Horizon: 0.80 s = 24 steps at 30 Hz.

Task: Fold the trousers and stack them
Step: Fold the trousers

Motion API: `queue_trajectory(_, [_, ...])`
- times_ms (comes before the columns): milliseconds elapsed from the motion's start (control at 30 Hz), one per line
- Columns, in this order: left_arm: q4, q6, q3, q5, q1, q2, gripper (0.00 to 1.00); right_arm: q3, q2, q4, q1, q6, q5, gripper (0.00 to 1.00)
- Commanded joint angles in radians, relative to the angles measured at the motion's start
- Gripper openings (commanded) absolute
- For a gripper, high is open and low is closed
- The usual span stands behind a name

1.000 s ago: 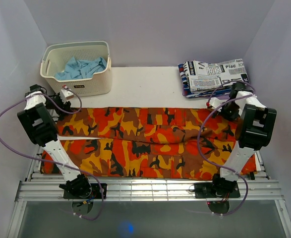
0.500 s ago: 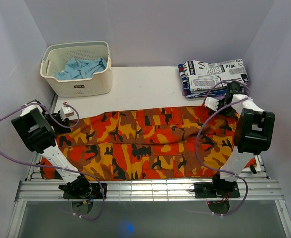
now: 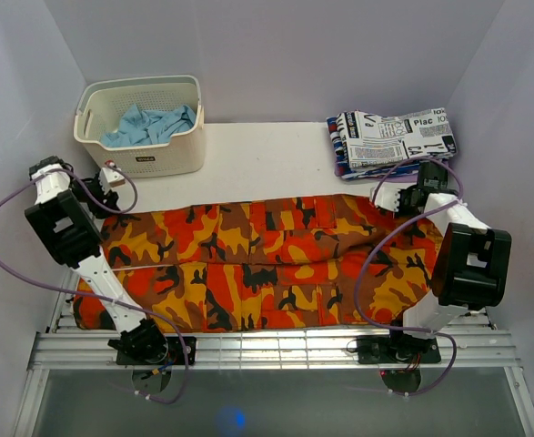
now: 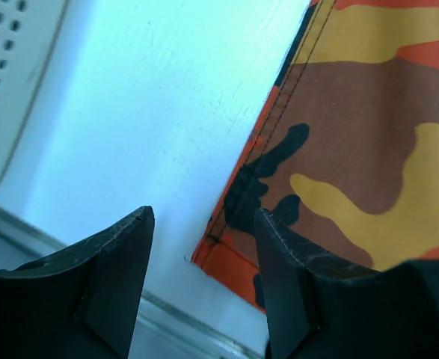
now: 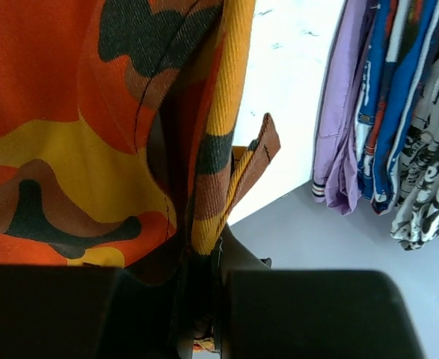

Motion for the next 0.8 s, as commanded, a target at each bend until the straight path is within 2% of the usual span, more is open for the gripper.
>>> queue_trajectory(0, [0.016,-0.001,0.028,0.021,-0.019,0.066,0.67,0.022,-0.009,0.081,0.01,-0.022,-0.027,0.08])
queue_trajectory(167, [0.007,0.01,0.03,-0.04,-0.036,0.131,0.69,0.022,0.005,0.098,0.01,-0.025,-0.015,0.08])
queue_trajectory(267, [-0.029,0.037,0.015,-0.083,-0.036,0.151,0.65,0.038,0.025,0.106,0.01,-0.022,-0.002,0.08])
queue_trajectory(300, [-0.033,0.037,0.001,-0.094,-0.036,0.151,0.6,0.044,0.031,0.107,0.01,-0.019,0.002,0.08])
queue_trajectory(333, [-0.038,0.037,-0.005,-0.115,-0.036,0.151,0.44,0.051,0.039,0.109,0.009,-0.014,0.007,0.08])
queue_trajectory(400, [-0.044,0.036,-0.018,-0.132,-0.036,0.148,0.31,0.082,0.063,0.109,0.009,0.012,0.016,0.08])
queue_trajectory(433, [-0.044,0.033,-0.016,-0.143,-0.036,0.145,0.2,0.096,0.074,0.109,0.009,0.023,0.019,0.08])
queue_trajectory(533, [-0.044,-0.006,0.034,-0.135,-0.036,0.144,0.01,0.162,0.115,0.097,0.009,0.07,0.021,0.08])
queue_trajectory(633, [-0.021,-0.111,0.129,-0.105,-0.036,0.155,0.0,0.232,0.146,0.098,0.009,0.101,0.021,0.08])
queue_trajectory(767, [0.132,-0.265,0.15,-0.049,-0.022,0.062,0.0,0.344,0.16,0.074,0.004,0.147,0.019,0.08])
